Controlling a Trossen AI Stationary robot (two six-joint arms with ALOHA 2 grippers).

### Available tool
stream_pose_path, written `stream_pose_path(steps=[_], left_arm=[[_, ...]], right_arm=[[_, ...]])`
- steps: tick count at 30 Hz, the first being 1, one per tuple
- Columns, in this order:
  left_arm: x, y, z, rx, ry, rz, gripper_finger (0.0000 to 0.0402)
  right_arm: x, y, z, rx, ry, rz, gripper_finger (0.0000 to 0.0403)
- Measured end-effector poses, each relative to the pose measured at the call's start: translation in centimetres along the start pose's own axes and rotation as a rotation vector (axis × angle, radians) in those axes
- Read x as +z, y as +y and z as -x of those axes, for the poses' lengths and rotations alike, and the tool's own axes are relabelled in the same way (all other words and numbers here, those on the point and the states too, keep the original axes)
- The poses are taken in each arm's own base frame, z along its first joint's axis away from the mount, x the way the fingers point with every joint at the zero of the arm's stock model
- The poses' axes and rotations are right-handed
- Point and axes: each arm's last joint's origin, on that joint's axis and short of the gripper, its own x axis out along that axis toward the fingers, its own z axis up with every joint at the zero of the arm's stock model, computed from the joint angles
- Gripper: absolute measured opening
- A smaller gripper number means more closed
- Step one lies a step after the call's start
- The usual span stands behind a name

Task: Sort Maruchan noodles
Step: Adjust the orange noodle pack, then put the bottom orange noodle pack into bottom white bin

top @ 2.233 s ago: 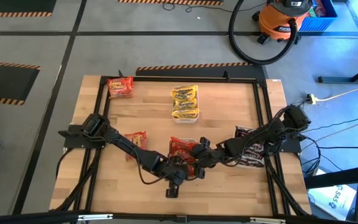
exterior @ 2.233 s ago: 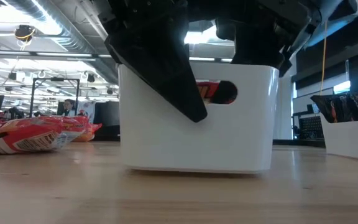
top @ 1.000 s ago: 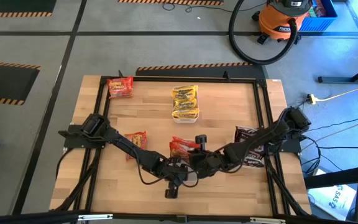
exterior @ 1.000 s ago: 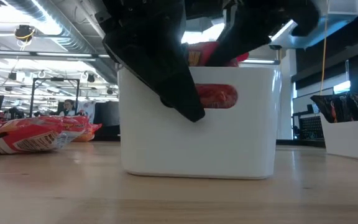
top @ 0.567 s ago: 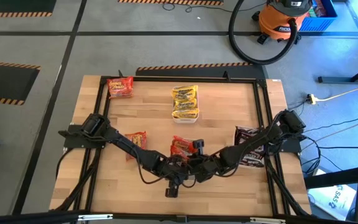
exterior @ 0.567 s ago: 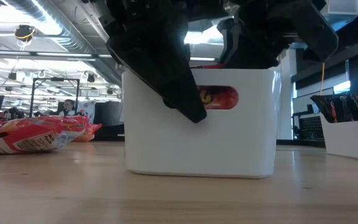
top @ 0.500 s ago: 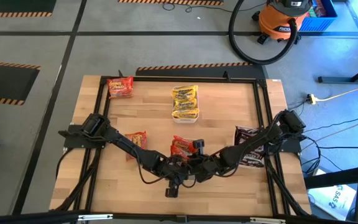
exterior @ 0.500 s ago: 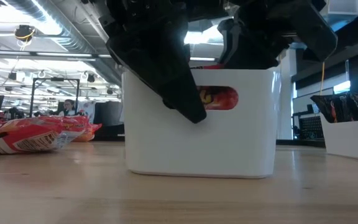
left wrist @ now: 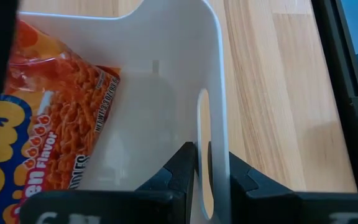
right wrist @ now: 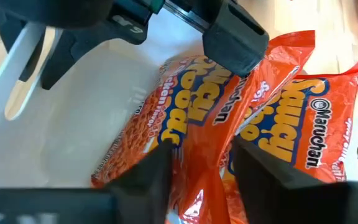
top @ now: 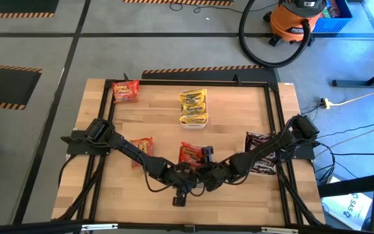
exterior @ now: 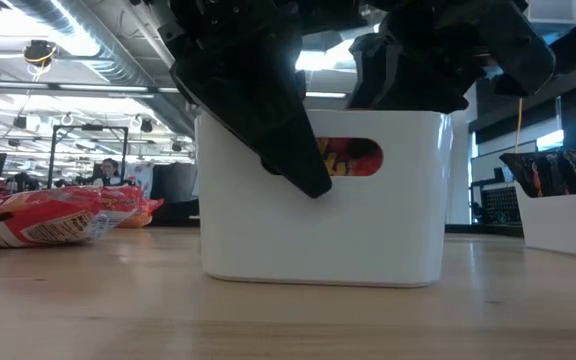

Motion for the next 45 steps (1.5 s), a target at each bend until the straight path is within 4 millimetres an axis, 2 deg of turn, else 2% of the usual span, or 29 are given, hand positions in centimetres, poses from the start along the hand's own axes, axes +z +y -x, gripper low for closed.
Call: stream_pose_path(steps=[4, 9, 16, 20, 24, 27, 31, 34, 37, 45], left_arm=[[0.0, 0.0, 0.0, -0.001, -0.004, 0.0, 0.0039], [0.0, -0.1, 0.0, -0.022, 0.001, -0.002, 0.0051], [0.0, -0.1, 0.0, -0.044, 0.009, -0.004, 0.0111], [0.2, -0.1, 0.4, -0.053, 0.01, -0.012, 0.0122], [1.0, -0.2, 2.6, -0.047, -0.022, -0.05, 0.0123], [1.6, -0.1, 5.1, -0.018, -0.047, -0.049, 0.0124], [1.4, -0.3, 8.5, 0.035, -0.031, -0.063, 0.0124], [0.7, -0.5, 11.0, 0.08, -0.002, -0.062, 0.0124], [-1.1, -0.3, 12.8, 0.127, 0.011, -0.038, 0.0124], [-9.2, 3.6, 16.1, 0.22, -0.037, 0.217, 0.0124]], right_arm=[[0.1, -0.1, 0.2, 0.001, -0.002, -0.001, 0.0194], [1.2, -0.5, 1.1, 0.002, 0.016, 0.006, 0.0225], [2.3, -0.9, 2.4, 0.043, 0.054, -0.001, 0.0233], [2.4, -0.6, 3.0, 0.03, 0.073, 0.01, 0.0227], [2.6, -0.1, 3.9, 0.029, 0.09, 0.014, 0.0221], [2.6, 0.5, 4.7, 0.021, 0.099, 0.015, 0.0214], [2.3, 1.2, 6.2, 0.018, 0.105, 0.015, 0.0206], [2.1, 1.3, 7.1, 0.022, 0.104, -0.006, 0.0201], [2.1, 1.3, 7.8, 0.02, 0.091, -0.021, 0.0194], [2.9, -0.2, 7.2, -0.001, 0.04, -0.101, 0.0182]])
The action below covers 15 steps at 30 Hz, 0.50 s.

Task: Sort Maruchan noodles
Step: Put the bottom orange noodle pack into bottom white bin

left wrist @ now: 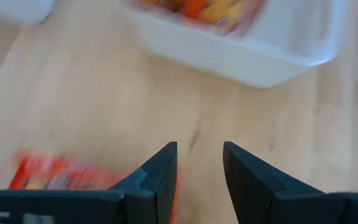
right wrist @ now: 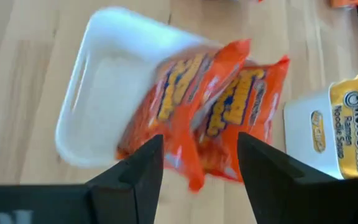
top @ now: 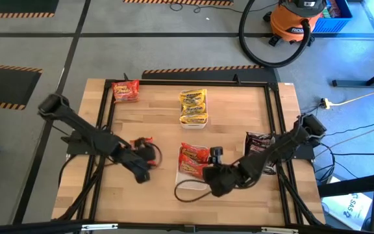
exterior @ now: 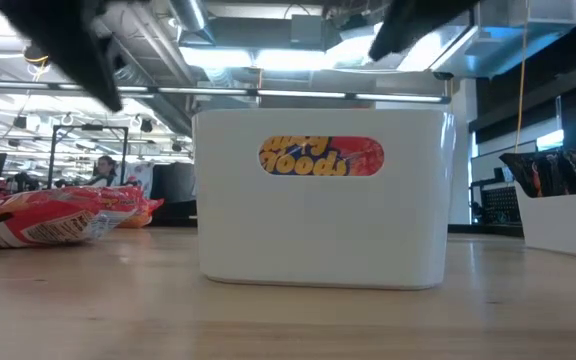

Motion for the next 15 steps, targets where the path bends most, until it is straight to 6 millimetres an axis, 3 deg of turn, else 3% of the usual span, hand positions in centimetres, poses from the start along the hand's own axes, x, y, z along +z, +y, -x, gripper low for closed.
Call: stream_pose_path(steps=[5, 15], left_arm=[[-2.8, 3.1, 0.8, 0.004, -0.01, 0.203, 0.0124], [-2.4, 5.7, 1.4, 0.051, -0.002, 0.244, 0.0124]], right_arm=[[1.1, -1.7, -1.0, -0.002, -0.046, -0.11, 0.0182], [3.3, -2.9, -2.5, 0.005, -0.211, -0.276, 0.0184]])
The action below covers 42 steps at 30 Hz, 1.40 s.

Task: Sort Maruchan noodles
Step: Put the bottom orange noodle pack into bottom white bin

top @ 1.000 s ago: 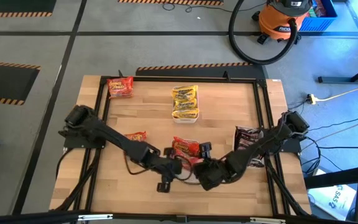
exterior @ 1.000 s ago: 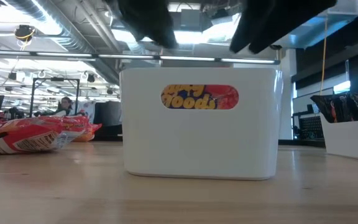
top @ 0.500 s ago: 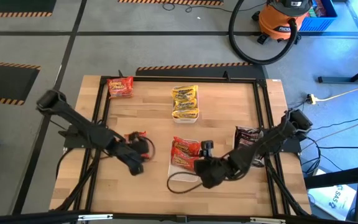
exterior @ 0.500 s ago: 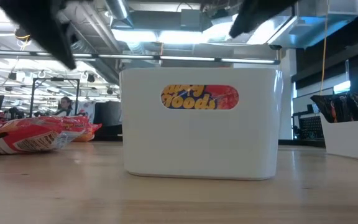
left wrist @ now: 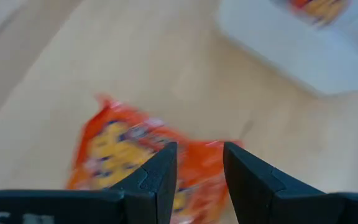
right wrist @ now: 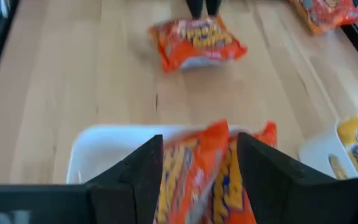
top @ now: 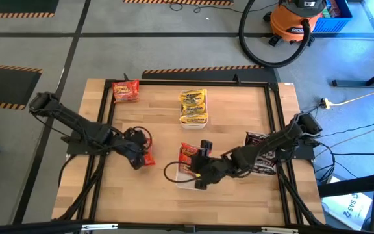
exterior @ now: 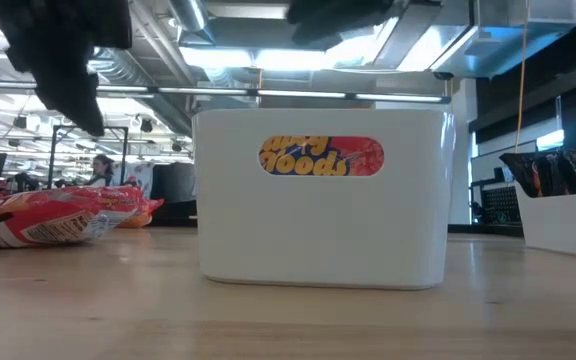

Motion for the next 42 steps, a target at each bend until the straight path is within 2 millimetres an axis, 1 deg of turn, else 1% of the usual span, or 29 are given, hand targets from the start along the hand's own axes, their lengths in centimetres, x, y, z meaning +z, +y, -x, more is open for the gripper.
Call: stream_pose_path(steps=[3, 7, 10, 13, 18, 21, 23, 25, 27, 28, 32, 35, 42], left_arm=[[0.2, 0.7, -0.3, 0.041, 0.039, -0.016, 0.0124], [-0.1, 1.4, -0.4, 0.098, 0.077, -0.026, 0.0124], [-1.3, 1.8, -1.0, 0.12, 0.112, -0.086, 0.0124], [-2.5, 2.0, -1.5, 0.126, 0.133, -0.113, 0.0124], [-4.1, 2.2, -2.3, 0.117, 0.141, -0.143, 0.0124], [-4.8, 2.4, -2.7, 0.12, 0.131, -0.155, 0.0124], [-5.0, 2.5, -3.0, 0.111, 0.117, -0.152, 0.0124], [-5.4, 2.5, -3.2, 0.098, 0.101, -0.15, 0.0124], [-5.6, 2.4, -3.5, 0.078, 0.079, -0.146, 0.0124], [-5.7, 2.4, -3.6, 0.073, 0.067, -0.146, 0.0124], [-5.8, 2.3, -3.9, 0.065, 0.022, -0.141, 0.0124], [-5.9, 2.4, -4.0, 0.069, 0.01, -0.139, 0.0124], [-6.0, 2.5, -4.1, 0.073, 0.01, -0.141, 0.0124]], right_arm=[[0.8, -0.8, -0.9, 0.014, -0.041, -0.049, 0.0203], [1.7, -2.2, -2.8, 0.079, -0.083, -0.134, 0.0248], [2.2, -3.6, -4.7, 0.127, -0.108, -0.228, 0.0282], [2.5, -5.3, -7.1, 0.165, -0.128, -0.324, 0.0304], [2.8, -8.9, -11.2, 0.241, -0.2, -0.49, 0.0314], [4.0, -11.2, -13.7, 0.295, -0.242, -0.552, 0.0314], [4.6, -12.1, -15.2, 0.302, -0.23, -0.568, 0.0314], [4.6, -12.4, -16.7, 0.305, -0.157, -0.57, 0.0314], [4.7, -12.0, -18.1, 0.317, -0.082, -0.577, 0.0315], [4.5, -11.9, -18.6, 0.305, -0.029, -0.58, 0.0315], [4.7, -11.8, -20.0, 0.288, 0.05, -0.605, 0.0315], [4.0, -11.8, -20.7, 0.285, 0.095, -0.647, 0.0315], [2.7, -11.3, -20.9, 0.284, 0.198, -0.684, 0.0315]])
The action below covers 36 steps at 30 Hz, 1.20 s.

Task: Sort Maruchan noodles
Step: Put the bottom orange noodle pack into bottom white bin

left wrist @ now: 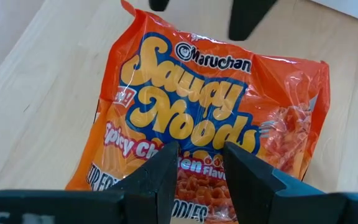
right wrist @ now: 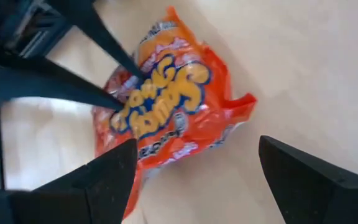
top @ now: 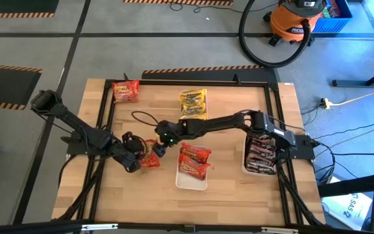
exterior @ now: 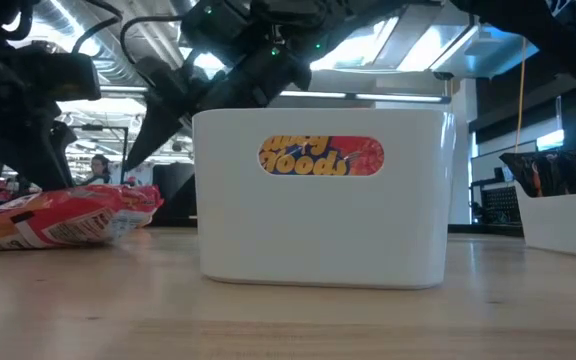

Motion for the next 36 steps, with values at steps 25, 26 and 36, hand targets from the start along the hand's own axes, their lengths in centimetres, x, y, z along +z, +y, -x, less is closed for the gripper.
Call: stream_pose_path(steps=[25, 26, 36], left_arm=[[-0.5, -0.4, 2.0, -0.01, 0.072, -0.005, 0.0124], [-1.0, -0.1, 1.6, 0.005, 0.068, -0.002, 0.0124], [-4.1, 0.9, -1.7, -0.08, -0.062, 0.059, 0.0124]], right_arm=[[-1.0, 0.0, -2.2, 0.09, 0.026, -0.026, 0.0315], [-1.0, 0.0, -2.2, 0.086, 0.023, -0.027, 0.0315], [-1.5, -0.3, -3.7, 0.106, -0.02, -0.042, 0.0314]])
